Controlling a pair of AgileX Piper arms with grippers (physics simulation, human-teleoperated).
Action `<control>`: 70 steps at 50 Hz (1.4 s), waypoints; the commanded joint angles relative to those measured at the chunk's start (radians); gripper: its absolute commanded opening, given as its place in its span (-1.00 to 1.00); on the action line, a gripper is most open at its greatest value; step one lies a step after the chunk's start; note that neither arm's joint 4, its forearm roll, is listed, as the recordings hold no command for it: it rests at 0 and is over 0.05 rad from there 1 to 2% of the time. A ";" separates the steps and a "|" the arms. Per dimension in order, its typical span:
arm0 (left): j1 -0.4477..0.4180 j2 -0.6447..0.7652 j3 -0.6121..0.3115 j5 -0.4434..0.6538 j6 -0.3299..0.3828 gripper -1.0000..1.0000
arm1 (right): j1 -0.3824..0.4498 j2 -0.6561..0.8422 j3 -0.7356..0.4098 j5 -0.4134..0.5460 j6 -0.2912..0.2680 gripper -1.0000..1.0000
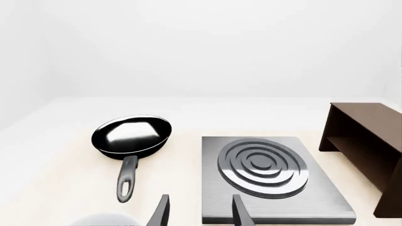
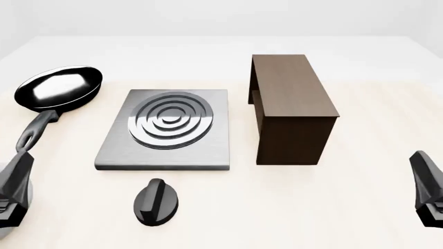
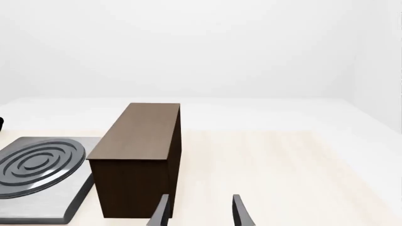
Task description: Turn on the stove.
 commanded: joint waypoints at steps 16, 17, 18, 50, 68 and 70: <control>-0.003 -0.003 -0.163 0.165 0.046 1.00 | 0.000 0.004 -0.003 0.000 -0.001 1.00; 0.000 0.001 -0.172 0.183 0.051 1.00 | 0.000 0.004 -0.003 0.000 -0.001 1.00; -0.010 0.005 -0.195 0.206 0.051 1.00 | 0.000 0.004 -0.003 0.000 -0.001 1.00; -0.203 0.402 -0.582 0.436 -0.215 1.00 | 0.000 0.004 -0.003 -0.001 -0.001 1.00; -0.176 0.587 -0.563 0.362 -0.137 1.00 | -0.001 0.003 -0.003 -0.001 -0.001 1.00; -0.177 0.613 -0.544 0.335 -0.132 1.00 | 0.000 0.004 -0.003 -0.001 0.000 1.00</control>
